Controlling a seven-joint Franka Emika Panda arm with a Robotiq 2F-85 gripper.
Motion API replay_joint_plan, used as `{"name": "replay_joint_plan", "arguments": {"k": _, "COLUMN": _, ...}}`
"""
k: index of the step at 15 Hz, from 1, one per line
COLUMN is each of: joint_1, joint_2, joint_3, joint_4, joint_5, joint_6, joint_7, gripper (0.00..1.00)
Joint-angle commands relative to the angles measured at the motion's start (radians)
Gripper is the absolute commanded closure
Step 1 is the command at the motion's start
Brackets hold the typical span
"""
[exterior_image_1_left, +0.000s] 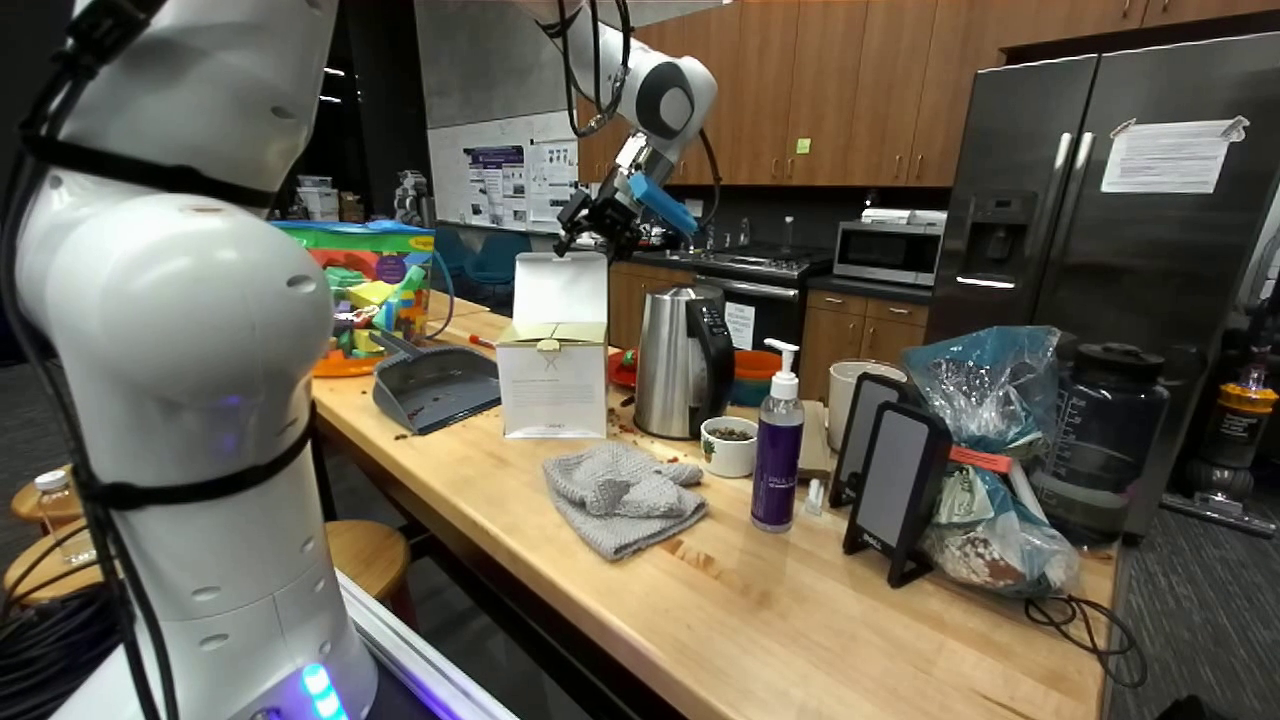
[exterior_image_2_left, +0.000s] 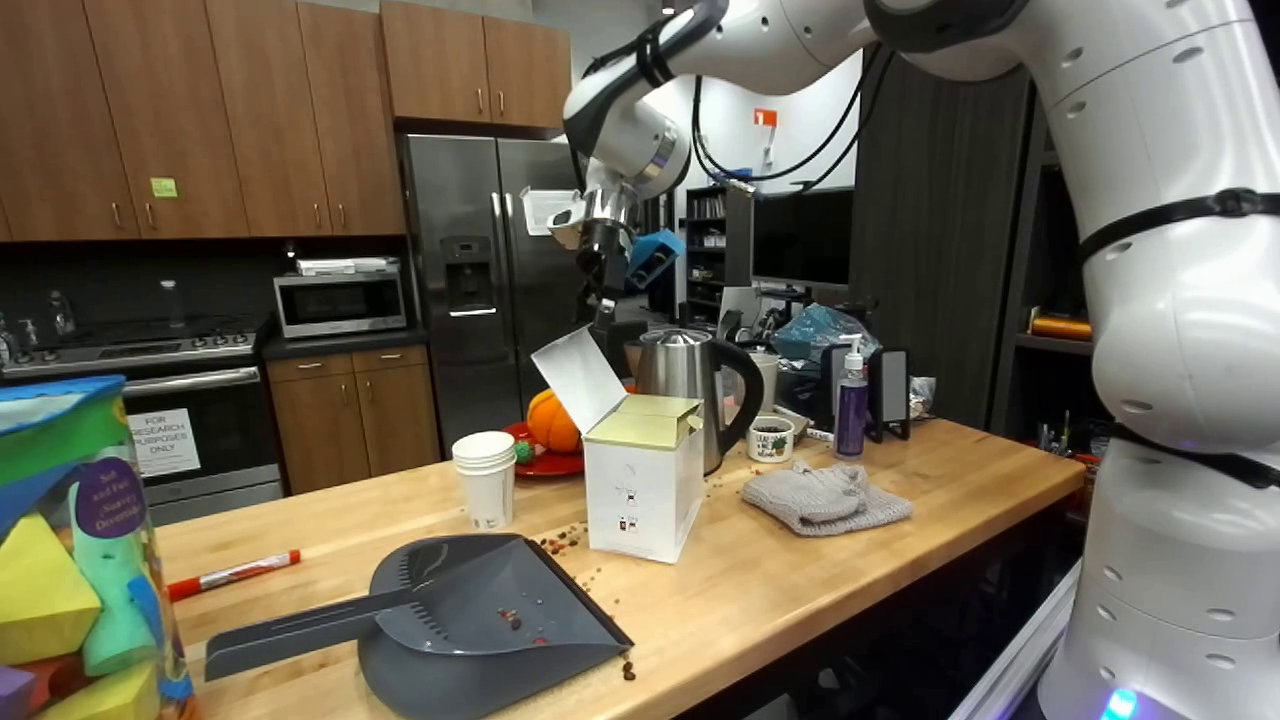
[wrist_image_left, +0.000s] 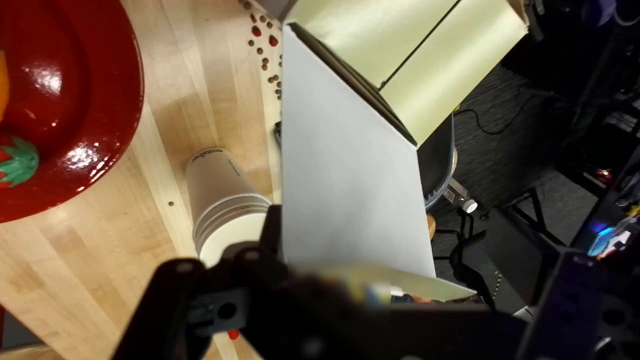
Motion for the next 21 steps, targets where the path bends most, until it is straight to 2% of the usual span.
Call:
{"name": "replay_joint_plan", "arguments": {"k": 1, "joint_1": -0.031, "joint_2": -0.06, "joint_3": -0.004, "joint_4": -0.048, "joint_5": 0.023, "joint_6": -0.059, "joint_7": -0.003, "gripper": 0.0}}
{"name": "replay_joint_plan", "arguments": {"k": 12, "joint_1": -0.053, "joint_2": -0.148, "joint_3": -0.035, "joint_4": -0.146, "joint_5": 0.082, "joint_6": -0.091, "joint_7": -0.035, "gripper": 0.0}}
{"name": "replay_joint_plan", "arguments": {"k": 21, "joint_1": -0.044, "joint_2": -0.215, "joint_3": -0.061, "joint_4": -0.252, "joint_5": 0.074, "joint_6": -0.073, "joint_7": -0.025, "gripper": 0.0}}
